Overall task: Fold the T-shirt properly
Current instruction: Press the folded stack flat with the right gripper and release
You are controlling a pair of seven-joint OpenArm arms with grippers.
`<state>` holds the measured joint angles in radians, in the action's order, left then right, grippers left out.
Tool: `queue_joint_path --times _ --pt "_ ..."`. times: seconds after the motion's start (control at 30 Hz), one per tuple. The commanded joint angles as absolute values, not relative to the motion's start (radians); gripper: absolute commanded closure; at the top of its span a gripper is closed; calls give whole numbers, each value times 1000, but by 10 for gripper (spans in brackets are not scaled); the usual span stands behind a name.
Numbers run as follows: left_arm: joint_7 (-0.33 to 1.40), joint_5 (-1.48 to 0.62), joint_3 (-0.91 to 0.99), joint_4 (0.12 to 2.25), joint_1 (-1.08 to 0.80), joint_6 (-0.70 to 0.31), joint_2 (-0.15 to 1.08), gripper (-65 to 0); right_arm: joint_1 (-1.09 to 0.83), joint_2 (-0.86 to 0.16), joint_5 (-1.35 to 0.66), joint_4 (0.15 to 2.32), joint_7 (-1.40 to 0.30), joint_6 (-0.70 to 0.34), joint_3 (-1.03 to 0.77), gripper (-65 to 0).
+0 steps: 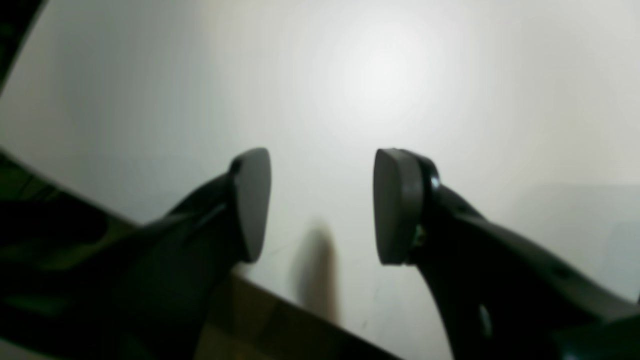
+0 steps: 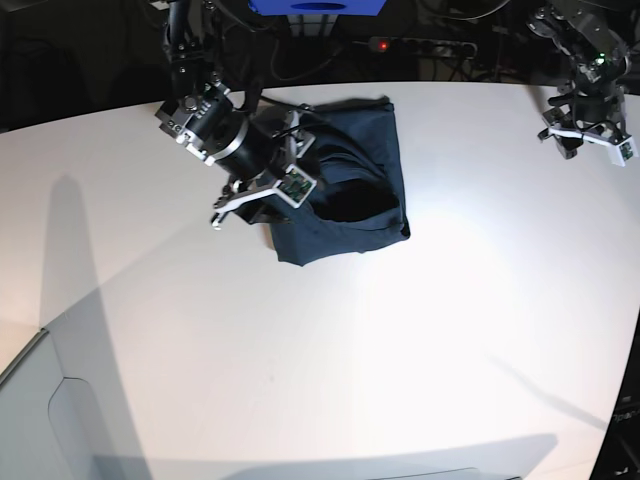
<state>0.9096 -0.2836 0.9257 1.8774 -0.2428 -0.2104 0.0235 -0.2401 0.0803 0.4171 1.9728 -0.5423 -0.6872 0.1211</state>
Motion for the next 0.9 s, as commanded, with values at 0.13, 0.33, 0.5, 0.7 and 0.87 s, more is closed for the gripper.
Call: queue_joint_path --times 0.13,0.33,0.5,0.7,0.87 --pt "892 -298 932 1897 -236 -213 33 -322 -288 84 401 1983 -518 -698 76 -349" --pt "892 -298 931 1891 -216 -213 24 -322 -357 73 401 1959 -512 -698 170 -349" --pt "892 -298 931 1896 -216 -213 22 -322 -375 51 401 1917 -512 -698 295 -349" --pt "892 -298 931 1897 -216 -213 22 -322 -335 2 403 1839 -518 -698 426 -354" --pt "892 -298 931 1897 -219 -213 22 -322 -332 -44 403 1842 -512 -698 507 -355"
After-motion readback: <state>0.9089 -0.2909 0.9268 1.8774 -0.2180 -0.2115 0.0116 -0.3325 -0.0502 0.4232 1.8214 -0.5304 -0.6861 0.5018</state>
